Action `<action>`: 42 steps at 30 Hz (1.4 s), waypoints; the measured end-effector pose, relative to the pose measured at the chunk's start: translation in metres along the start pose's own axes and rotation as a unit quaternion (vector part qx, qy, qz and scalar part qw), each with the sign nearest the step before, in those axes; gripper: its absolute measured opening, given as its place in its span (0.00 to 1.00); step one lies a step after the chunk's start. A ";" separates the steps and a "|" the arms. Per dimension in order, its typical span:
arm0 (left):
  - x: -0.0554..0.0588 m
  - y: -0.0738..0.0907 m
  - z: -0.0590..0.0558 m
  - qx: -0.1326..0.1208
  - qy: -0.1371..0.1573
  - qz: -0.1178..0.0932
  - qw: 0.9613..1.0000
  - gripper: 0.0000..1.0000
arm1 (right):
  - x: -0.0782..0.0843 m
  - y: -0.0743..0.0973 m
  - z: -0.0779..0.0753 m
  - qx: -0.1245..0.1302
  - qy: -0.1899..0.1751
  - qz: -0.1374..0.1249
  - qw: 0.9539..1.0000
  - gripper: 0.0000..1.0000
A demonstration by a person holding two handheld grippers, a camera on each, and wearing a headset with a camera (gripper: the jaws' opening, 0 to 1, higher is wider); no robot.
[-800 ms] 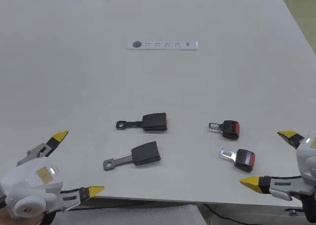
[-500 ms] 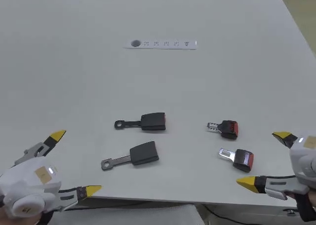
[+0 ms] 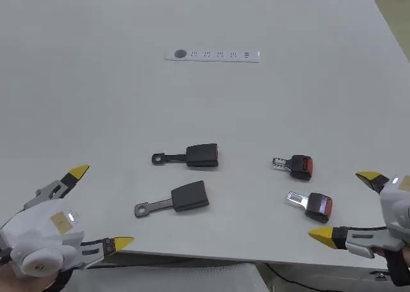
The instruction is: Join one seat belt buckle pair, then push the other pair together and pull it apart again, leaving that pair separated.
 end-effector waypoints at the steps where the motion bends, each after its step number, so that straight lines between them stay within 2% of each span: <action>1: 0.000 0.000 0.000 -0.001 0.001 0.000 1.000 0.98 | -0.001 0.000 0.000 0.000 0.000 -0.003 1.000 0.92; 9: 0.001 0.000 0.001 -0.001 0.003 0.002 1.000 0.98 | 0.001 0.001 -0.001 -0.001 0.010 0.003 1.000 0.92; 12: 0.001 0.001 0.001 -0.002 0.003 0.002 1.000 0.98 | 0.002 0.002 -0.001 -0.004 0.003 0.007 1.000 0.92; 15: 0.001 0.001 0.001 -0.001 0.003 0.003 1.000 0.98 | -0.003 0.003 -0.004 -0.003 -0.011 -0.003 1.000 0.92; 19: 0.002 0.000 0.001 0.000 0.005 0.003 1.000 0.98 | -0.007 0.002 -0.006 0.002 0.001 -0.004 1.000 0.92; 27: 0.003 0.000 0.001 0.001 0.005 0.004 1.000 0.98 | -0.007 0.000 -0.004 -0.005 0.009 0.000 1.000 0.92; 30: 0.004 -0.001 0.001 0.002 0.007 0.005 1.000 0.98 | -0.006 -0.001 -0.002 -0.011 -0.007 0.000 1.000 0.92; 32: 0.004 0.000 0.003 0.001 0.013 0.000 1.000 0.97 | -0.004 -0.002 -0.002 -0.011 -0.002 0.016 1.000 0.92; 35: 0.004 0.002 0.008 -0.006 0.023 -0.006 1.000 0.97 | -0.004 -0.001 -0.002 -0.009 0.016 0.017 1.000 0.92; 38: 0.002 0.002 0.006 -0.007 0.023 -0.006 1.000 0.97 | -0.005 -0.001 -0.004 -0.009 0.019 0.019 1.000 0.91; 40: 0.002 0.002 0.005 -0.006 0.019 -0.005 1.000 0.97 | -0.006 -0.002 -0.005 -0.007 0.020 0.030 0.999 0.91; 42: -0.001 0.005 0.007 -0.008 0.023 -0.018 1.000 0.95 | -0.008 -0.003 -0.005 -0.009 0.020 0.030 0.999 0.91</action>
Point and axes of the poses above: the centre of the closed fingertips' face, and the gripper's own axes: y roughly backward along the fingers, z roughly to its left, x roughly out of its underside, the point moved 10 cm from there along y, roughly backward along the fingers, and after that the axes turned 13 degrees about x, right-handed, at the moved point
